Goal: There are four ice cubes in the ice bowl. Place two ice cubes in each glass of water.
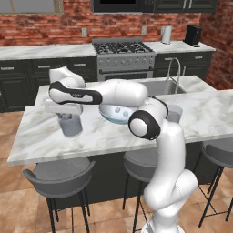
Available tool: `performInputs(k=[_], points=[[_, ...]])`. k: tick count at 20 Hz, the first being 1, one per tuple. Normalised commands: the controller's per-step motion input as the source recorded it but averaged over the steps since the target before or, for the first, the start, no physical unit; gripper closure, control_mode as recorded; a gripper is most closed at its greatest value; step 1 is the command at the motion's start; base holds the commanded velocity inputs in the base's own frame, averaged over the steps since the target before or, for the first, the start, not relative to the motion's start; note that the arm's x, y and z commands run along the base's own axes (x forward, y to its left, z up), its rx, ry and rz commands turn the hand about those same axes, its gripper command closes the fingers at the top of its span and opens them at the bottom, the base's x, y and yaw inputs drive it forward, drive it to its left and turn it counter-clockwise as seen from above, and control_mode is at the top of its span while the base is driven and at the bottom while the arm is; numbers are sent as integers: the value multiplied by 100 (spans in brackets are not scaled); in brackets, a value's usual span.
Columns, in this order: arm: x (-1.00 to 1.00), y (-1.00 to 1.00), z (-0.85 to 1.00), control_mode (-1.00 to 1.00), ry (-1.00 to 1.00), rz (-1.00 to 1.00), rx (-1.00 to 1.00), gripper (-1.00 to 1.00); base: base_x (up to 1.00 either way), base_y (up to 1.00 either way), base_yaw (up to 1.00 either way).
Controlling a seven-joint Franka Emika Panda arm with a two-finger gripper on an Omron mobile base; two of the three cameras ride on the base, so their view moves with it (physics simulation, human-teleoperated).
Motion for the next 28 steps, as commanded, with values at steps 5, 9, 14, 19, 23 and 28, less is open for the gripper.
performInputs(k=[5,9,14,19,23,28], points=[[-11,1,0,-100,0,0,0,100,0,0,0],[-9,-14,0,-100,-2,0,0,100,0,0,0],[-29,-16,0,-100,-3,0,0,100,0,0,0],[-27,-25,0,-100,-6,0,0,100,0,0,0],[-6,-24,0,-100,-5,0,0,100,0,0,0],[3,0,0,-100,-2,0,0,-100,0,0,0]])
